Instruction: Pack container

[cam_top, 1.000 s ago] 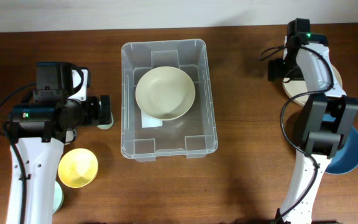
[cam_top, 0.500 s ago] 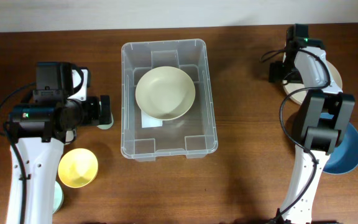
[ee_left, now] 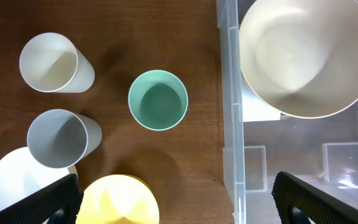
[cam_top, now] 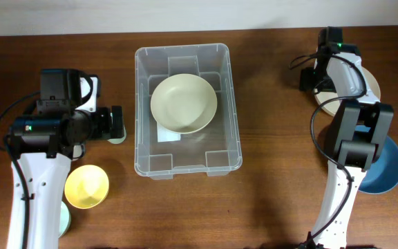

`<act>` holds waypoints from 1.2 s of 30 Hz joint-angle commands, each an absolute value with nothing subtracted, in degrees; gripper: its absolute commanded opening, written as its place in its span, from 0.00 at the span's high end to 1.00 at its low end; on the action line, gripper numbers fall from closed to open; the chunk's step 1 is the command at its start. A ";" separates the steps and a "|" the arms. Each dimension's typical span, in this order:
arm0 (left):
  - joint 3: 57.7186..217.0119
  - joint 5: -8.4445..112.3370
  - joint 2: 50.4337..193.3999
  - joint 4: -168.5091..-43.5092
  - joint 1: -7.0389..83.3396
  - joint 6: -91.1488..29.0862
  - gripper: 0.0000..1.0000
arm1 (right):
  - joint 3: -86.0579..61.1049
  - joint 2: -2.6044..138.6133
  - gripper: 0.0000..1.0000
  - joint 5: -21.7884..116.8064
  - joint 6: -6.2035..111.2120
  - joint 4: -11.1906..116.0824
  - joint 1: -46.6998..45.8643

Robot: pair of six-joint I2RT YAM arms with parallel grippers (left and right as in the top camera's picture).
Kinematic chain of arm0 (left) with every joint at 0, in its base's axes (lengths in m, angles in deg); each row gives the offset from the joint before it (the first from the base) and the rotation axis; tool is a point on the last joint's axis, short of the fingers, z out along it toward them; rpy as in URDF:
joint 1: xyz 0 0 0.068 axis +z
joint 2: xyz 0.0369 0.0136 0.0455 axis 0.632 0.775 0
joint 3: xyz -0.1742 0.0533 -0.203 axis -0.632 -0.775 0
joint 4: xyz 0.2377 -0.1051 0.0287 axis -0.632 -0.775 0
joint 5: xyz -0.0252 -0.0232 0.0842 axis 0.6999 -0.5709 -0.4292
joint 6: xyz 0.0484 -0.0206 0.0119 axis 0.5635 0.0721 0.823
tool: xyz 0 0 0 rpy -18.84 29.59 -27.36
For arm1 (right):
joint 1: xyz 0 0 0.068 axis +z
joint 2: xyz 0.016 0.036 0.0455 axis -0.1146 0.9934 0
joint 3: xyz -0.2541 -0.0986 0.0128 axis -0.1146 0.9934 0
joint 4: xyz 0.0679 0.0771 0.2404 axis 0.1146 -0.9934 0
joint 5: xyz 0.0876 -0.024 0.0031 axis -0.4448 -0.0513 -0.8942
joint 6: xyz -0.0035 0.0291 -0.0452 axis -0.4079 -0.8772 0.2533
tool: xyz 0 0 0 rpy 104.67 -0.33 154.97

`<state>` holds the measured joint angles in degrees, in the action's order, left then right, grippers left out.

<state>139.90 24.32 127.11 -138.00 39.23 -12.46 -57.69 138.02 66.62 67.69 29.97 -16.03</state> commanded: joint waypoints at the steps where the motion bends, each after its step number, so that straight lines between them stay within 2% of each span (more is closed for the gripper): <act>1: 141.02 23.95 127.35 -137.82 39.47 -13.03 0.00 | -57.60 141.02 0.28 66.75 67.02 29.92 -16.41; 4: 141.02 23.95 127.35 -137.82 39.47 -13.03 0.00 | -57.58 141.02 0.41 66.75 67.02 29.92 -16.41; 8: 141.02 23.95 127.35 -137.82 39.47 -13.03 0.00 | -57.60 141.02 0.67 66.75 67.02 29.99 -16.41; 16: 141.02 23.95 127.35 -137.82 39.47 -13.03 0.00 | -57.60 141.02 0.84 67.06 67.02 30.05 -16.41; 19: 141.02 23.95 127.35 -137.80 39.47 -13.03 0.00 | -57.82 140.97 0.94 68.59 67.02 30.25 -16.41; 28: 141.02 23.93 127.35 -137.82 39.47 -13.01 0.00 | -67.11 137.98 0.96 69.42 67.04 25.77 -15.97; 36: 141.02 23.93 127.35 -137.89 39.47 -13.01 0.00 | -81.91 129.91 0.96 57.18 69.90 15.78 -13.76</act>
